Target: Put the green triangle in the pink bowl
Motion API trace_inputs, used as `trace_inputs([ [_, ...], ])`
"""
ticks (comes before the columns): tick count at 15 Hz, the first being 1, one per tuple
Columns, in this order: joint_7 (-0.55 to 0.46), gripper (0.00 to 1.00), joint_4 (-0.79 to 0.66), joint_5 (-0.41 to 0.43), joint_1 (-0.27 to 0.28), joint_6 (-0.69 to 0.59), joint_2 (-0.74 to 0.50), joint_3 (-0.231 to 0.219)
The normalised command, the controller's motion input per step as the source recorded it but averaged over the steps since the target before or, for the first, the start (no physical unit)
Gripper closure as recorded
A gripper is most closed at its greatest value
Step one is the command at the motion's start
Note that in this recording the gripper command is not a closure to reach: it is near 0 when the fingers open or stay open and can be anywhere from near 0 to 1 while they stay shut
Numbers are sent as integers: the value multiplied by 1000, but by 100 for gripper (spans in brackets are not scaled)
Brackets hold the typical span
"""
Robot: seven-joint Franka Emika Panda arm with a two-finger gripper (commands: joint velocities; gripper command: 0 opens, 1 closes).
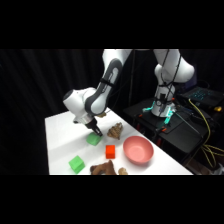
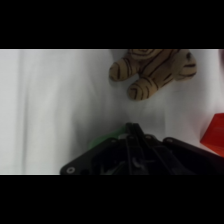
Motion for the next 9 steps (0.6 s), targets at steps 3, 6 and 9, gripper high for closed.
trace_inputs([
  [3, -129, 11, 99, 60, -44, -143, -48, 40],
  [6, -40, 11, -112, 40, 37, -191, -277, 44],
  [9, 11, 11, -307, 4, 103, -160, -487, 41],
])
